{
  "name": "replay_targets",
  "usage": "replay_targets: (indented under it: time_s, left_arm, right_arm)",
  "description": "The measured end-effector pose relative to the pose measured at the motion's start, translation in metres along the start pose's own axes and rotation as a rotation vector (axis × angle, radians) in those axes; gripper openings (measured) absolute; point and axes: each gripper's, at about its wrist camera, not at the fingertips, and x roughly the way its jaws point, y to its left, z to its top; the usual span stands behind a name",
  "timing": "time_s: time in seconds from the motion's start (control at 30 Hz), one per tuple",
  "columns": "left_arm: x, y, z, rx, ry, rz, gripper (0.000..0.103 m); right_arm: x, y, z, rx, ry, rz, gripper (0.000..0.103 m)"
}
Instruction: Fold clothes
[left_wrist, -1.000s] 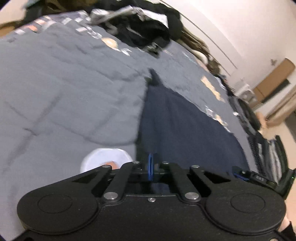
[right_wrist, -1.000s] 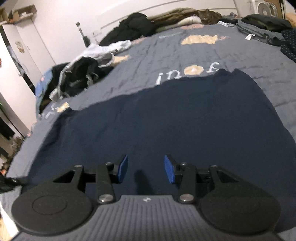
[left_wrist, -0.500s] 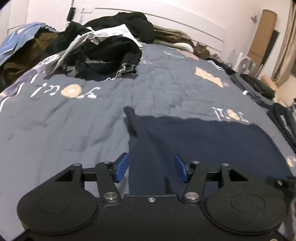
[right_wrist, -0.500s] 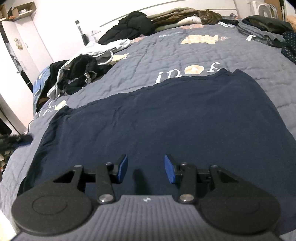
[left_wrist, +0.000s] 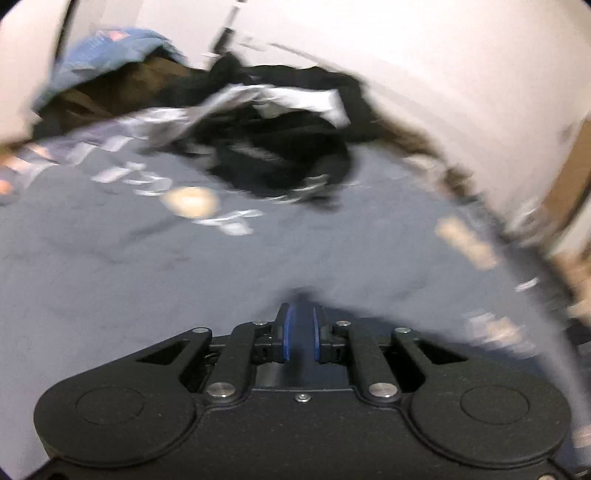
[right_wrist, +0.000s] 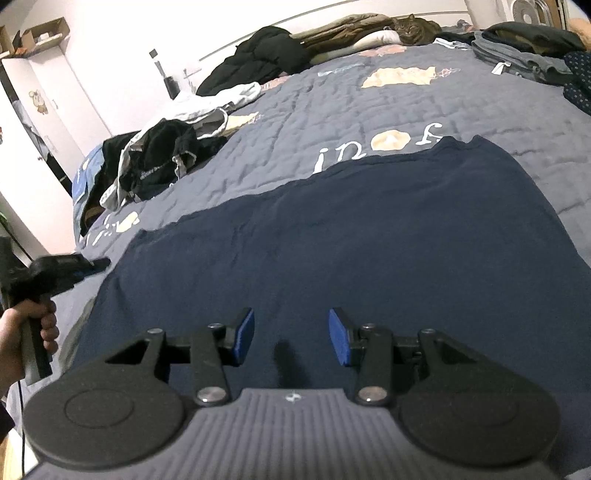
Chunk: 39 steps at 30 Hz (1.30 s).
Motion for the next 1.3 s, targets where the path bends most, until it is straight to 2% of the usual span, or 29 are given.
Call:
replay_targets:
  time_s: [0.03, 0.1, 0.13, 0.2, 0.3, 0.37, 0.43, 0.5, 0.57, 0.63, 0.67, 0.7, 0.83, 0.93, 1.03, 1.1, 1.3]
  left_arm:
    - [0.003, -0.006, 0.0, -0.014, 0.025, -0.064, 0.013]
    - [0.017, -0.021, -0.006, -0.01, 0.107, -0.112, 0.016]
    - [0.024, -0.027, -0.01, -0.003, 0.143, -0.121, 0.024]
    - [0.03, -0.03, -0.022, 0.039, 0.184, -0.066, 0.036]
    - [0.031, -0.03, -0.037, 0.11, 0.227, 0.021, 0.037]
    - [0.016, -0.025, -0.035, 0.147, 0.199, 0.083, 0.037]
    - [-0.005, -0.022, -0.03, 0.177, 0.159, 0.187, 0.039]
    - [-0.032, -0.027, -0.03, 0.207, 0.123, 0.247, 0.05]
    - [-0.064, -0.04, -0.038, 0.227, 0.1, 0.246, 0.073]
    - [-0.092, -0.051, -0.054, 0.208, 0.069, 0.232, 0.086]
    - [-0.106, -0.057, -0.061, 0.199, 0.053, 0.225, 0.087]
    - [-0.118, -0.06, -0.07, 0.168, 0.04, 0.22, 0.087]
    - [-0.149, -0.045, -0.114, -0.185, 0.023, 0.187, 0.087]
    - [-0.16, -0.032, -0.147, -0.356, 0.025, 0.187, 0.084]
    - [-0.163, -0.026, -0.171, -0.459, 0.029, 0.171, 0.075]
    - [-0.16, -0.025, -0.177, -0.504, 0.014, 0.141, 0.073]
    - [-0.134, -0.03, -0.181, -0.566, -0.013, 0.097, 0.06]
  right_arm:
    - [-0.001, 0.0, 0.0, 0.0, -0.003, 0.002, 0.044]
    - [-0.002, 0.001, 0.001, -0.004, -0.007, 0.008, 0.044]
    - [-0.002, 0.002, 0.001, -0.007, -0.006, 0.01, 0.044]
    - [-0.003, 0.002, 0.001, -0.016, -0.002, 0.011, 0.044]
    - [-0.003, 0.004, 0.001, -0.046, 0.008, 0.0, 0.045]
    - [-0.003, 0.004, 0.0, -0.064, 0.015, -0.013, 0.046]
    - [-0.004, 0.004, 0.0, -0.079, 0.01, -0.028, 0.047]
    - [-0.005, 0.005, 0.001, -0.094, 0.006, -0.042, 0.047]
    - [-0.006, 0.006, 0.001, -0.109, 0.001, -0.057, 0.048]
    - [-0.007, 0.006, 0.001, -0.123, -0.003, -0.071, 0.05]
    - [-0.008, 0.006, 0.001, -0.131, -0.005, -0.078, 0.053]
    - [-0.009, 0.008, 0.001, -0.141, -0.01, -0.083, 0.054]
    - [-0.015, 0.012, 0.002, -0.171, -0.027, -0.085, 0.059]
    - [-0.021, 0.012, 0.004, -0.152, -0.037, -0.075, 0.06]
    - [-0.029, 0.011, 0.007, -0.124, -0.045, -0.061, 0.06]
    - [-0.033, 0.011, 0.008, -0.113, -0.053, -0.058, 0.061]
    - [-0.044, 0.008, 0.009, -0.098, -0.073, -0.037, 0.062]
